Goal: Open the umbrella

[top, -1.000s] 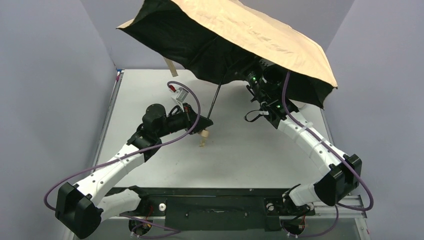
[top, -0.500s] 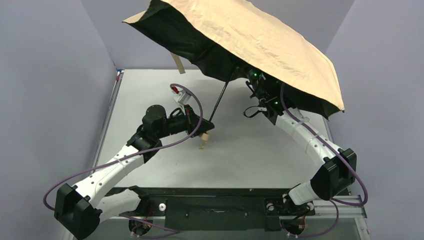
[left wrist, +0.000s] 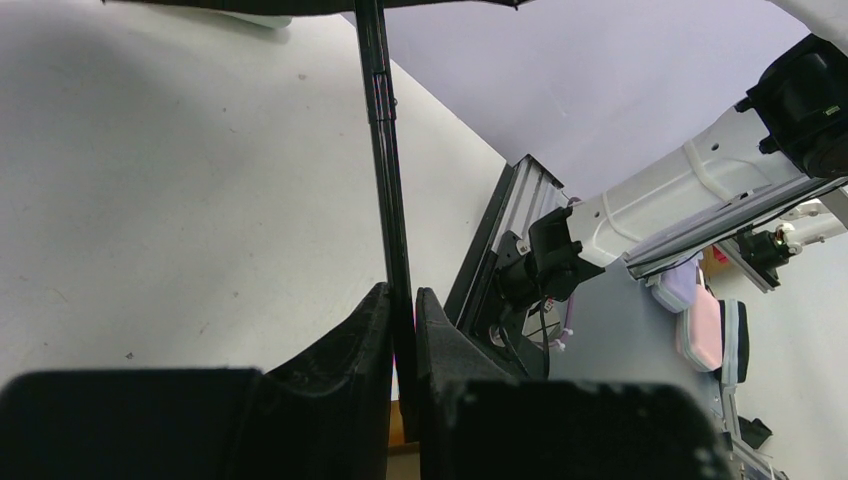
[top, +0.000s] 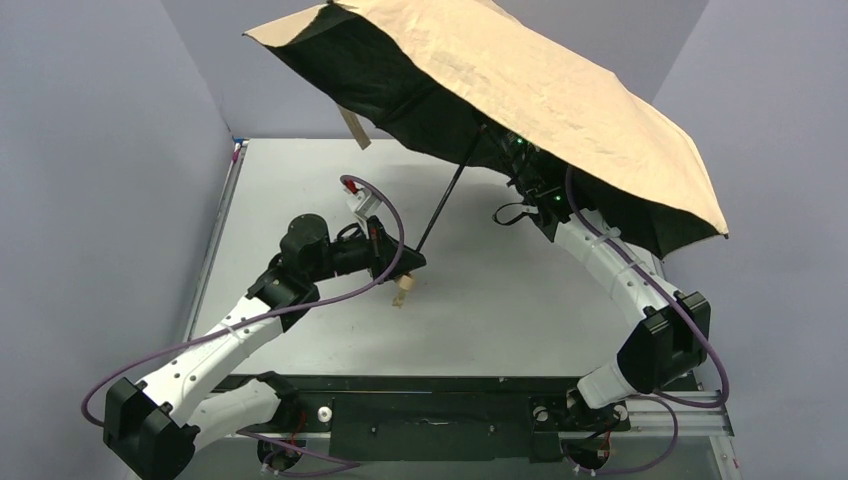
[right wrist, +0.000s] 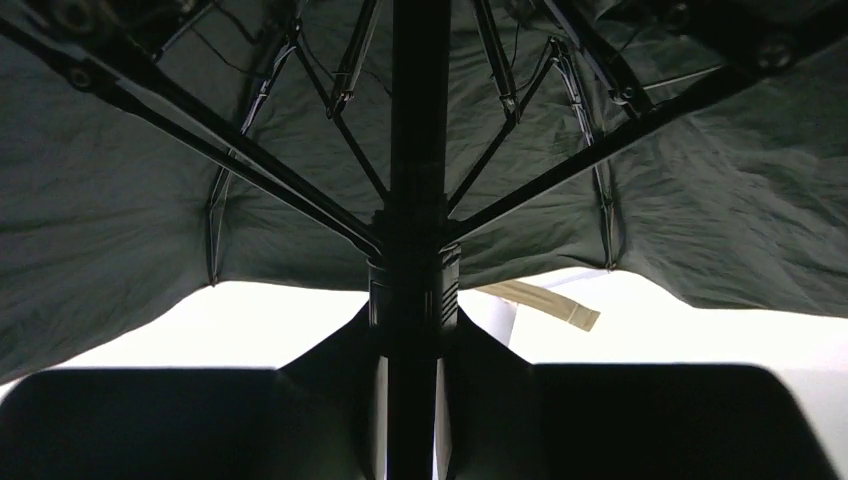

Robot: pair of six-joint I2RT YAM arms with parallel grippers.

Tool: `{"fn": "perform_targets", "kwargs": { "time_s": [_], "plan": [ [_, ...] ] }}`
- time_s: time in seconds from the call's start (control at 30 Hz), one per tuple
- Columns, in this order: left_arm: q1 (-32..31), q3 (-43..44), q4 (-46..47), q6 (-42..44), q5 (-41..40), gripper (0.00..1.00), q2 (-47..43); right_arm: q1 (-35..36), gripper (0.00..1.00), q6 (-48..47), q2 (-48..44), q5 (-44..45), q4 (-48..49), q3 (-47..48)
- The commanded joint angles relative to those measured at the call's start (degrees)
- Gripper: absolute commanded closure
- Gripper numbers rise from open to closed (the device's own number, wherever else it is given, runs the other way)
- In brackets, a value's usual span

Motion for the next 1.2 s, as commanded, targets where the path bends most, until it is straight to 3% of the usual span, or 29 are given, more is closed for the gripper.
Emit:
{"fn": "perform_targets", "kwargs": {
  "time_s": [0.0, 0.13, 0.4, 0.87, 1.17],
  "plan": [
    [-0.4, -0.1, 6.6, 3.0, 2.9, 1.0, -3.1, -1.4, 0.91, -0.2, 1.1, 1.0, 4.7, 4.9],
    [-0.7, -1.8, 6.6, 2.9, 3.1, 1.0, -3.5, -1.9, 1.0, -1.7, 2.2, 4.1, 4.9, 7.8],
    [-2.9, -5.3, 0.8, 6.6, 1.2, 1.0, -4.0, -3.2, 1.0, -2.8, 5.1, 10.9, 4.9, 15.2],
    [-3.2, -10.0, -1.7, 3.7, 1.3, 1.0, -0.3, -5.2, 0.99, -8.1, 15.9, 22.5, 8.8, 36.8],
    [-3.2, -9.7, -4.8, 3.8, 1.8, 1.0, 2.0, -9.5, 0.93, -10.2, 18.1, 26.4, 9.1, 42.1]
  ]
}}
